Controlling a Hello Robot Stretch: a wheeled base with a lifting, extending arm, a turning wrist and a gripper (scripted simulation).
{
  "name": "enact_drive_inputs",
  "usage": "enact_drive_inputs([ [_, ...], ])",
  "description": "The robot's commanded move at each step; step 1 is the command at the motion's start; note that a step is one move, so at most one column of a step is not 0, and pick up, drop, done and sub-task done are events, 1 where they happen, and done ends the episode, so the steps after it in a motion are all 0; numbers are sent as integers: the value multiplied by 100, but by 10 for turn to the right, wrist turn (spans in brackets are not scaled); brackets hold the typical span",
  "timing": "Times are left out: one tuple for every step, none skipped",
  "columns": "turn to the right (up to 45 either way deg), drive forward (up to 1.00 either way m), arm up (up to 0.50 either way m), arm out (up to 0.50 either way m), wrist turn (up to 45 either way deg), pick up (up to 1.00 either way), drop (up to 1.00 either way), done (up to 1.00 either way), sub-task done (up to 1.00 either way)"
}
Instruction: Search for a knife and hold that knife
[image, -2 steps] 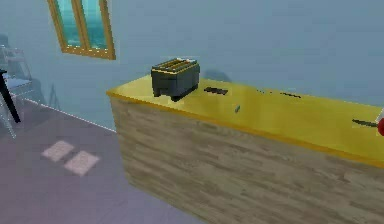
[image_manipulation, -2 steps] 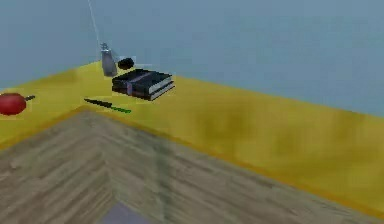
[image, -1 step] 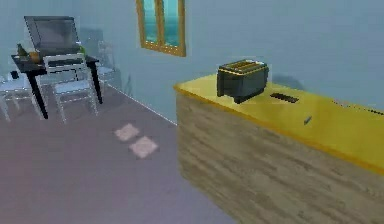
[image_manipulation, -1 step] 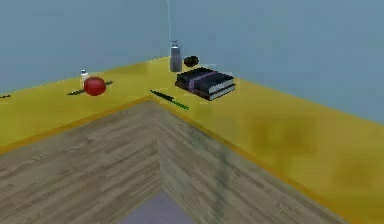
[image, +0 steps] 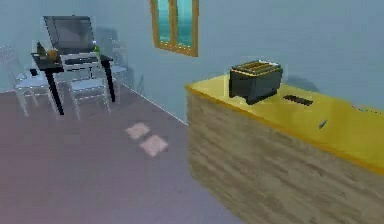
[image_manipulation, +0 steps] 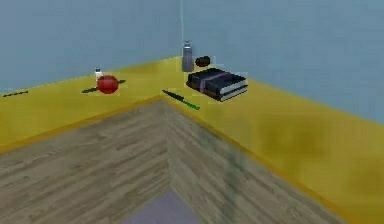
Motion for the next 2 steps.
enact_drive_inputs([
  [450,0,0,0,0,0,0,0,0],
  [390,0,0,0,0,0,0,0,0],
])
